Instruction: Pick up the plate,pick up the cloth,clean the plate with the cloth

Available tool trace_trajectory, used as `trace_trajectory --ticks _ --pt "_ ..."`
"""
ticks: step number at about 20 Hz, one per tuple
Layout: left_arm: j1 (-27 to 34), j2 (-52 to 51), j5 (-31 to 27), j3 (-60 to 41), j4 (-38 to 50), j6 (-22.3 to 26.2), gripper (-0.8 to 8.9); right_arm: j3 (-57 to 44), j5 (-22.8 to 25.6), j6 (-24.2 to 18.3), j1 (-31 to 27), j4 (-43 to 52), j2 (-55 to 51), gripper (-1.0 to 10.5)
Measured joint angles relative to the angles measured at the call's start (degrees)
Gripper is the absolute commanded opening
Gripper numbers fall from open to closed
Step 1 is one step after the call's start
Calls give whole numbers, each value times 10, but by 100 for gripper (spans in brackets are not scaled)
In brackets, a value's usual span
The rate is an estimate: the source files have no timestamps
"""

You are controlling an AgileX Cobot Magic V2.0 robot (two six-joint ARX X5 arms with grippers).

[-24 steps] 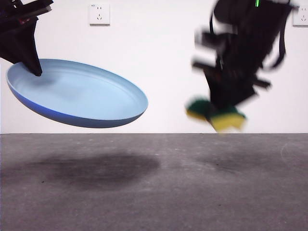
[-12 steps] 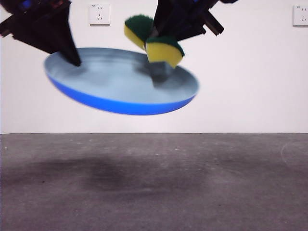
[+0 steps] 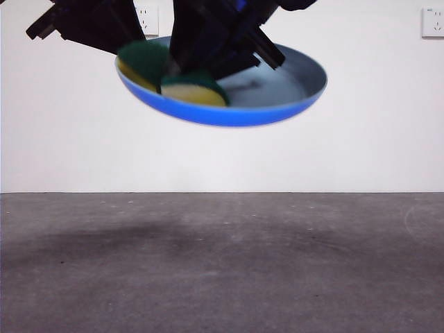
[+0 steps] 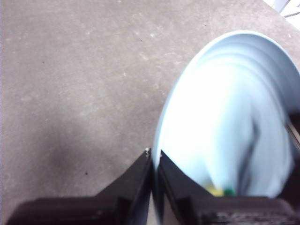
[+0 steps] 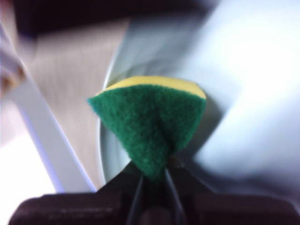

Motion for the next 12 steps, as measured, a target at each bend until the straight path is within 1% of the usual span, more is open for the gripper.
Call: trace_trajectory --ticks 1,2,4,5,6,7,8,10,11,12 --pt "1 0 -1 0 -5 0 -8 0 34 -3 2 -36 0 -16" --pt "2 0 -6 0 -9 0 -8 2 82 -4 2 -78 0 -16" --pt "4 0 -10 0 -23 0 -8 2 209 -5 0 -141 0 -16" --pt "5 0 -10 0 -29 0 -8 2 277 -6 -3 -147 0 -16" --pt "5 0 -8 0 -33 0 -8 2 335 -7 -8 -135 0 -16" --pt "5 0 -3 0 -38 -1 -8 2 384 -7 -17 -104 -2 -16" --pt "5 0 -2 0 -40 -3 -8 2 391 -7 -24 -67 -5 -16" --pt "7 0 3 0 -46 -4 -8 2 369 -7 -32 -3 -8 -16" --pt "8 0 7 0 -48 -4 -8 2 347 -7 -37 27 -9 -16" --pt "9 0 14 0 -51 -5 -8 2 305 -7 -45 68 -9 -16"
